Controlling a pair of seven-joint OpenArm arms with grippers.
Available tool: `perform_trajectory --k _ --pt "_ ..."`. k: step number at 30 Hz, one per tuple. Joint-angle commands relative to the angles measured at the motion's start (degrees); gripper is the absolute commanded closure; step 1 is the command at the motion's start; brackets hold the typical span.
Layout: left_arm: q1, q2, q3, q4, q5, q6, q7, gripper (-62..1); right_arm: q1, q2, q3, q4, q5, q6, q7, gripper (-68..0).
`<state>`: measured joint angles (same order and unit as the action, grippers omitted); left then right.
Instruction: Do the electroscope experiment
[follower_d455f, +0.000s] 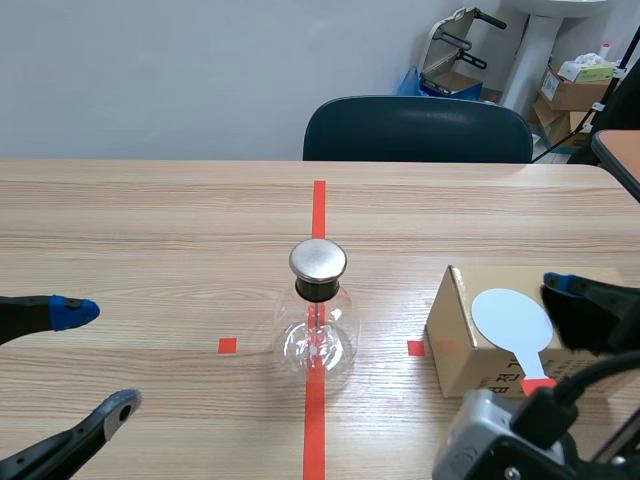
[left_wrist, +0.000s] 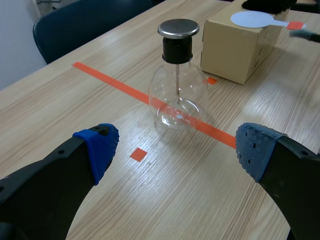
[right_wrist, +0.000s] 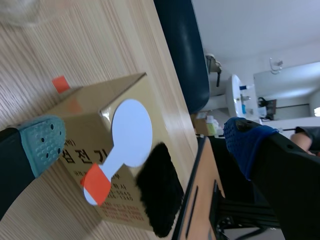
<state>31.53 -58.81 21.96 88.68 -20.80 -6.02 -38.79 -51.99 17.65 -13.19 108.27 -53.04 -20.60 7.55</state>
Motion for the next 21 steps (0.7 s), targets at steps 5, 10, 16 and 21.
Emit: perform_trajectory --k 5,10,16,21 --pt "-5.55 2.93 3.65 -1.70 1.62 -0.07 0.24 -50.8 0.31 0.79 0.68 -5.97 -3.17 -6.54 -0.33 -67.9" --pt "-10.29 5.73 6.91 -4.28 3.63 -0.07 2.54 -50.8 2.54 0.76 0.24 -12.41 -4.79 -10.97 -0.39 -67.9" --pt "-13.73 7.67 9.60 -7.85 6.10 -0.09 2.58 -50.8 5.49 1.11 0.26 -17.11 -7.80 -15.93 -3.21 -67.9" --pt "-15.76 7.65 11.32 -9.29 6.86 -0.09 2.60 -50.8 6.80 1.95 0.52 -17.44 -10.88 -17.42 -4.74 -67.9"
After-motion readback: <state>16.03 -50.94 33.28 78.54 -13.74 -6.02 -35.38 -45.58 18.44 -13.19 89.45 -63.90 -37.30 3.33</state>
